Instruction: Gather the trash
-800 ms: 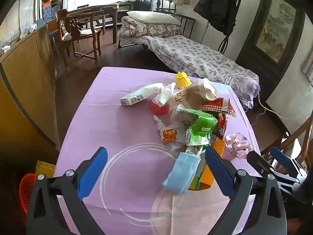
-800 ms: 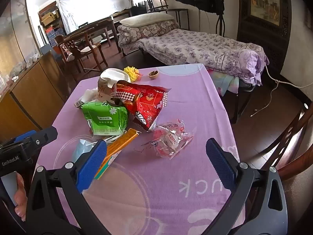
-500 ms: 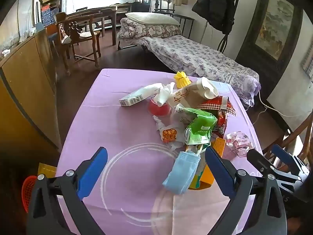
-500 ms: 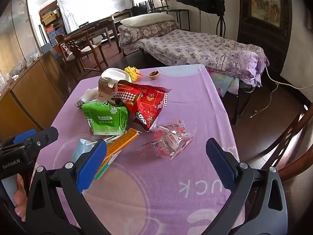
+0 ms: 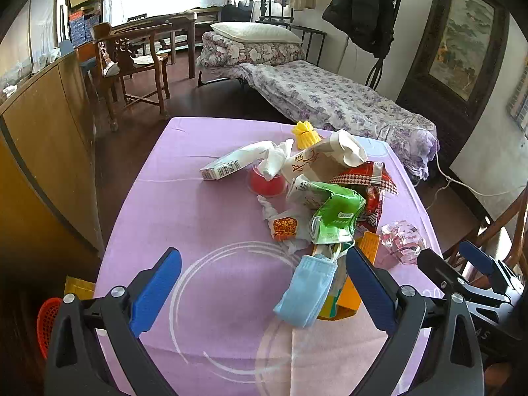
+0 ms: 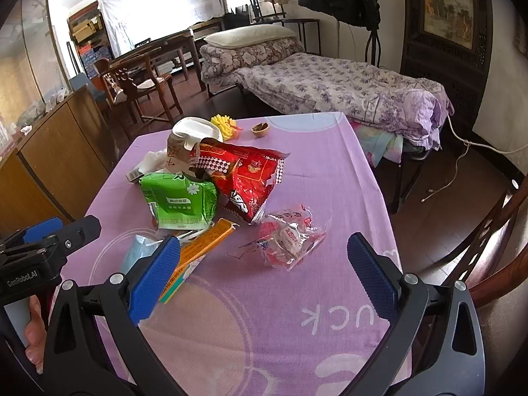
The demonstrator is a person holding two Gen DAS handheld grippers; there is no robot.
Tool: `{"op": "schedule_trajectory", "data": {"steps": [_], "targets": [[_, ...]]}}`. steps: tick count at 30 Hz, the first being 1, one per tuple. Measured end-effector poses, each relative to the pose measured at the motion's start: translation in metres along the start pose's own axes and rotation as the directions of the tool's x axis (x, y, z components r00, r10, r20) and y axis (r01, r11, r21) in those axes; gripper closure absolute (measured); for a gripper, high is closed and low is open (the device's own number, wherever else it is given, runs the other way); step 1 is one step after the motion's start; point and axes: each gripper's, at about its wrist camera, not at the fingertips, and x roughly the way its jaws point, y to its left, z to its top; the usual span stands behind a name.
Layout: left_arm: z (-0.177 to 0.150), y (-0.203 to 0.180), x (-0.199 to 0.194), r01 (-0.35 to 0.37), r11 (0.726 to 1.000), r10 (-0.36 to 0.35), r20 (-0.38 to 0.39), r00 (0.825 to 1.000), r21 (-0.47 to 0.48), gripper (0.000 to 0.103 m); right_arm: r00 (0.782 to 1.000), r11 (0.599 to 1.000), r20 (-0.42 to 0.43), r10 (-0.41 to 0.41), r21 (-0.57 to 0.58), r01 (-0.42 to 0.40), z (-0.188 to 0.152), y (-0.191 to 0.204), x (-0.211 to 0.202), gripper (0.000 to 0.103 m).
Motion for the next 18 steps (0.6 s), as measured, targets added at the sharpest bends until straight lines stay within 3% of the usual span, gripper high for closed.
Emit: {"op": "schedule_trajectory", "data": {"steps": [18], "targets": [[-0.0009, 0.0020, 0.0027, -0.002, 1.000, 0.002, -0.015, 1.000, -0.005, 0.006, 1.000, 1.000, 0.004, -0.003, -0.005, 0.003, 0.0048, -0.0008, -0.0048, 0.006]]}}
